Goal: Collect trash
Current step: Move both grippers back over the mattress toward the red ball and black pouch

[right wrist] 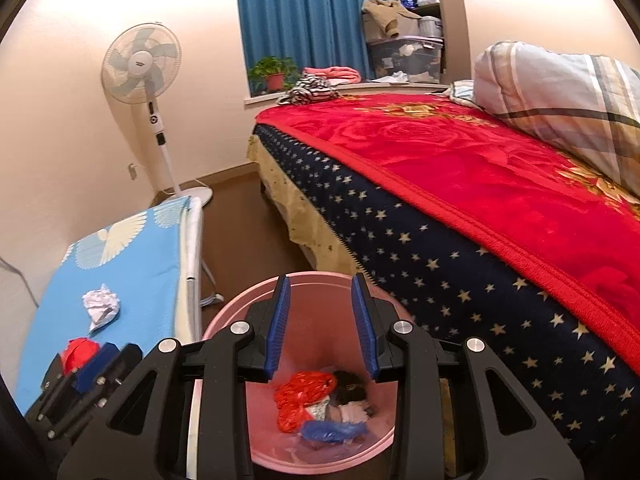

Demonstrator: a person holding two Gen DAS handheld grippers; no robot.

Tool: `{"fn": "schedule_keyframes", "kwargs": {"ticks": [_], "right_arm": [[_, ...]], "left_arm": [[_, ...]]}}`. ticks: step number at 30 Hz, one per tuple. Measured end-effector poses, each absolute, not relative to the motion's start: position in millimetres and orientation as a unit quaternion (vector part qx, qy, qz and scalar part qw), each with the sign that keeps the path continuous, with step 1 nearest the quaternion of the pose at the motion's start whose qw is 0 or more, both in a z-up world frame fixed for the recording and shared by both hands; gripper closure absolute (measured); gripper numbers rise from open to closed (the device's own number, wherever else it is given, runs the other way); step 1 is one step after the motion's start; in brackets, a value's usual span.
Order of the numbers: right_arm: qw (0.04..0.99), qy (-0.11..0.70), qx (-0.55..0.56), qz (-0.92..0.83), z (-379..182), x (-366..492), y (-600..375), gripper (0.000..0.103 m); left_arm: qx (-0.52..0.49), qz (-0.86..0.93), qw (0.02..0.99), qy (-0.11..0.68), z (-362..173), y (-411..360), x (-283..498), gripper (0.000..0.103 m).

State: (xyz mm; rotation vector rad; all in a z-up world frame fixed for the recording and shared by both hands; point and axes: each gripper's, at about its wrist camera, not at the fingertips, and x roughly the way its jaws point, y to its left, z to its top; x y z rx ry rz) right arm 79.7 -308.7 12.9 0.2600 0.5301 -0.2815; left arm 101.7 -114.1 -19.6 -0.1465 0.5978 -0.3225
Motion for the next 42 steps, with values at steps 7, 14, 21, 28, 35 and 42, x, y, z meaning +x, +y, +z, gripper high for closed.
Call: {"fn": "schedule_keyframes", "kwargs": {"ticks": [7, 14, 21, 28, 35, 42], "right_arm": [[0.952, 0.257, 0.135, -0.099, 19.8, 74.9, -278.1, 0.07], [0.957, 0.258, 0.13, -0.036, 21.1, 80.5, -233.9, 0.07], [0.954, 0.267, 0.135, 0.017, 15.1, 95.7, -194.7, 0.07], [0.943, 0.289, 0.14, 0.088, 1.4, 117.3, -154.4, 0.07], [0.924, 0.324, 0.135, 0.154, -20.9, 145.3, -109.0, 0.048], [0.906, 0.356, 0.129, 0.189, -39.5, 168.8, -78.4, 0.028]], "left_arm": [[-0.079, -0.121, 0.951, 0.272, -4.4, -80.5, 85.8, 0.069], [-0.088, -0.069, 0.957, 0.267, -3.4, -37.2, 76.1, 0.069], [-0.112, 0.005, 0.958, 0.263, -7.7, 9.6, 71.6, 0.069], [-0.137, 0.082, 0.953, 0.257, -16.1, 47.7, 71.5, 0.069], [-0.155, 0.135, 0.941, 0.267, -26.9, 73.0, 73.3, 0.069], [-0.168, 0.169, 0.931, 0.277, -38.6, 92.5, 74.8, 0.069]]}}
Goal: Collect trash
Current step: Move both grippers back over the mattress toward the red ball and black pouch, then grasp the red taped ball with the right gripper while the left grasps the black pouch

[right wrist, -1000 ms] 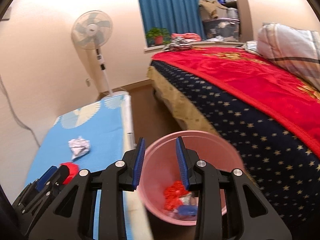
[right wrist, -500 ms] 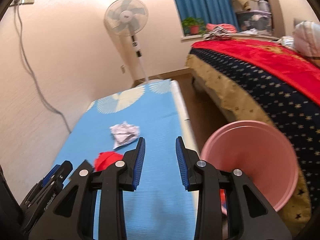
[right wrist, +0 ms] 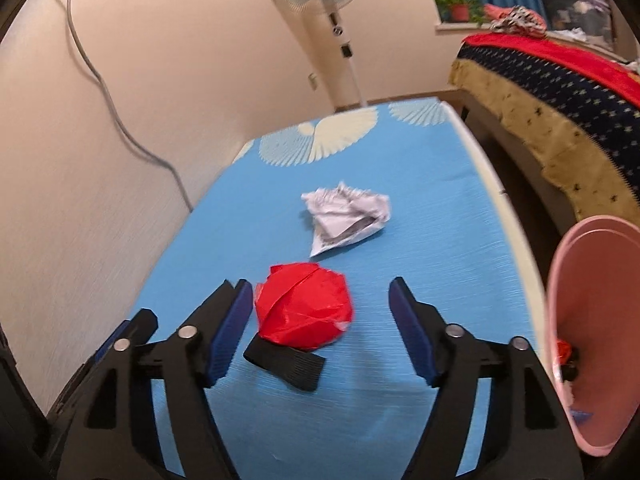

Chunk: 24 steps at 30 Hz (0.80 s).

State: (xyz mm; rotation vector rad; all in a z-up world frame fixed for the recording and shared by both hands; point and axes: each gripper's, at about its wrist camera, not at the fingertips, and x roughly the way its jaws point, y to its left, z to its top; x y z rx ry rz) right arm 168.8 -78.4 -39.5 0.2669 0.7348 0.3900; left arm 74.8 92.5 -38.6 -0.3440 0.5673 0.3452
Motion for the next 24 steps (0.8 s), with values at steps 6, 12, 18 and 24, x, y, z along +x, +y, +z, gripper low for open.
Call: {"fn": "schedule_keyframes", "kwargs": {"ticks": [6, 12, 18, 24], "right_arm": [[0.89, 0.389, 0.119, 0.206, -58.5, 187.0, -57.0, 0.019], [0.881, 0.422, 0.073, 0.2, -74.2, 196.2, -38.7, 0.03], [0.889, 0.405, 0.088, 0.196, -69.5, 197.1, -48.5, 0.033], [0.909, 0.369, 0.117, 0.155, -56.1, 199.5, -80.4, 0.034]], "left_arm": [[-0.188, 0.201, 0.913, 0.301, -49.3, 110.1, 79.4, 0.069], [-0.216, 0.208, 0.9, 0.317, -59.5, 120.5, 86.3, 0.069], [-0.225, 0.196, 0.898, 0.323, -61.5, 117.8, 98.2, 0.067], [-0.187, 0.171, 0.905, 0.342, -66.2, 98.4, 115.9, 0.053]]}}
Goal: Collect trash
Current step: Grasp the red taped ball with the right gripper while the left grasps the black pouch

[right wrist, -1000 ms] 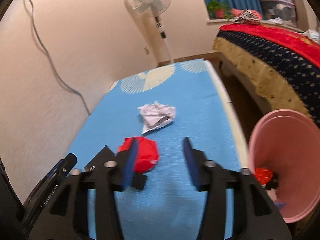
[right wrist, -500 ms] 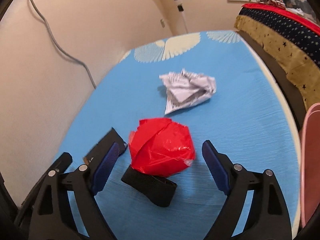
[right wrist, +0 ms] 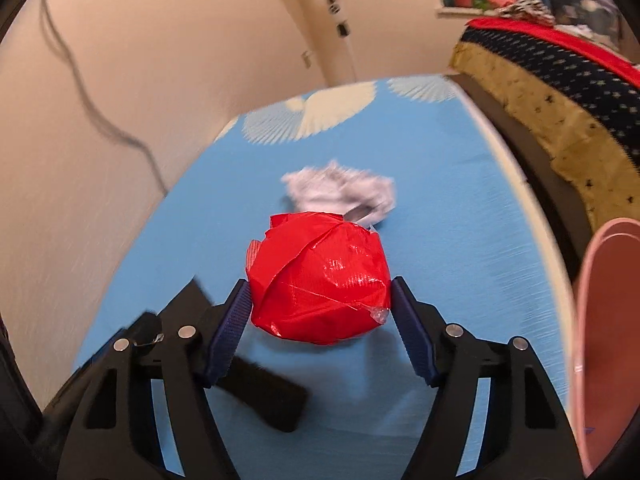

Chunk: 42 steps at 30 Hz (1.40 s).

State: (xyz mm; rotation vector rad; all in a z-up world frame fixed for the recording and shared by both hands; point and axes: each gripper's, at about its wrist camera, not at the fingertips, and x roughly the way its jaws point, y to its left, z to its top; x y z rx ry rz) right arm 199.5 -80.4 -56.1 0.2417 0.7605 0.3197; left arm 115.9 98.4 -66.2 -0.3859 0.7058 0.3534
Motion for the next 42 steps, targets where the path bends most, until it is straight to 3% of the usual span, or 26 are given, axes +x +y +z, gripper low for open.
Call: {"fn": "schedule_keyframes", "kwargs": {"ticks": [6, 10, 13, 15, 16, 20, 22, 42], "right_arm": [[0.912, 0.365, 0.145, 0.123, -58.2, 204.7, -107.7, 0.033], [0.914, 0.36, 0.139, 0.124, -57.3, 202.7, -111.1, 0.033], [0.914, 0.359, 0.139, 0.125, -56.4, 201.6, -113.2, 0.033], [0.914, 0.36, 0.138, 0.126, -55.8, 200.6, -114.4, 0.033], [0.915, 0.359, 0.136, 0.125, -54.9, 199.9, -114.9, 0.033], [0.917, 0.355, 0.136, 0.125, -49.1, 195.9, -117.4, 0.033], [0.917, 0.352, 0.136, 0.126, -45.3, 193.0, -118.0, 0.033], [0.936, 0.309, 0.12, 0.113, 3.3, 133.9, -150.5, 0.033]], "left_arm": [[-0.144, 0.151, 0.905, 0.37, -70.4, 81.8, 133.2, 0.052], [-0.094, 0.158, 0.897, 0.403, -77.3, 72.1, 147.8, 0.031], [-0.072, 0.163, 0.887, 0.426, -82.3, 68.3, 154.0, 0.029], [-0.073, 0.167, 0.884, 0.43, -82.7, 70.5, 154.7, 0.032], [-0.072, 0.172, 0.883, 0.43, -82.5, 71.7, 155.4, 0.04], [-0.093, 0.17, 0.889, 0.415, -79.8, 82.4, 147.7, 0.09], [-0.111, 0.166, 0.889, 0.412, -79.2, 86.1, 144.0, 0.102], [-0.17, 0.063, 0.943, 0.279, -18.1, 66.4, 89.9, 0.103]]}}
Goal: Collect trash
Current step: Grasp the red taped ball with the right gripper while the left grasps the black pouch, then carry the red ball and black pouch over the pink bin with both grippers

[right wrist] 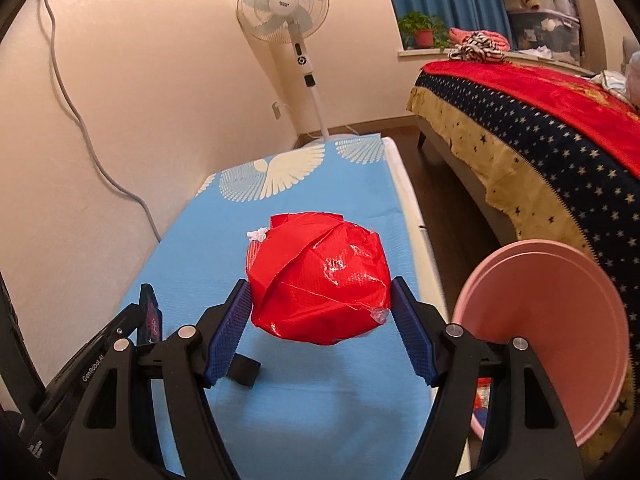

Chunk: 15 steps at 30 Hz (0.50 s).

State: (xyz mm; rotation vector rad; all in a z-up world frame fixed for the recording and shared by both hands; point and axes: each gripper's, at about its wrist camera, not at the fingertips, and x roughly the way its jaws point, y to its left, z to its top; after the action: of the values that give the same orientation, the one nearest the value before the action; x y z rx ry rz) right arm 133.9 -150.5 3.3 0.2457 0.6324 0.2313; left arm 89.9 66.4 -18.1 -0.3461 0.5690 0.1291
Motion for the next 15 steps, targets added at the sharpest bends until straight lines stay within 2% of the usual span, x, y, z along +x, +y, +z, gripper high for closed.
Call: {"fn": "schedule_keyframes", "kwargs": {"ticks": [15], "right_arm": [[0.947, 0.288, 0.106, 0.096, 27.8, 93.6, -173.1, 0.033]], "left_arm": [[-0.15, 0.03, 0.954, 0.258, 4.4, 45.3, 66.8, 0.103]]}}
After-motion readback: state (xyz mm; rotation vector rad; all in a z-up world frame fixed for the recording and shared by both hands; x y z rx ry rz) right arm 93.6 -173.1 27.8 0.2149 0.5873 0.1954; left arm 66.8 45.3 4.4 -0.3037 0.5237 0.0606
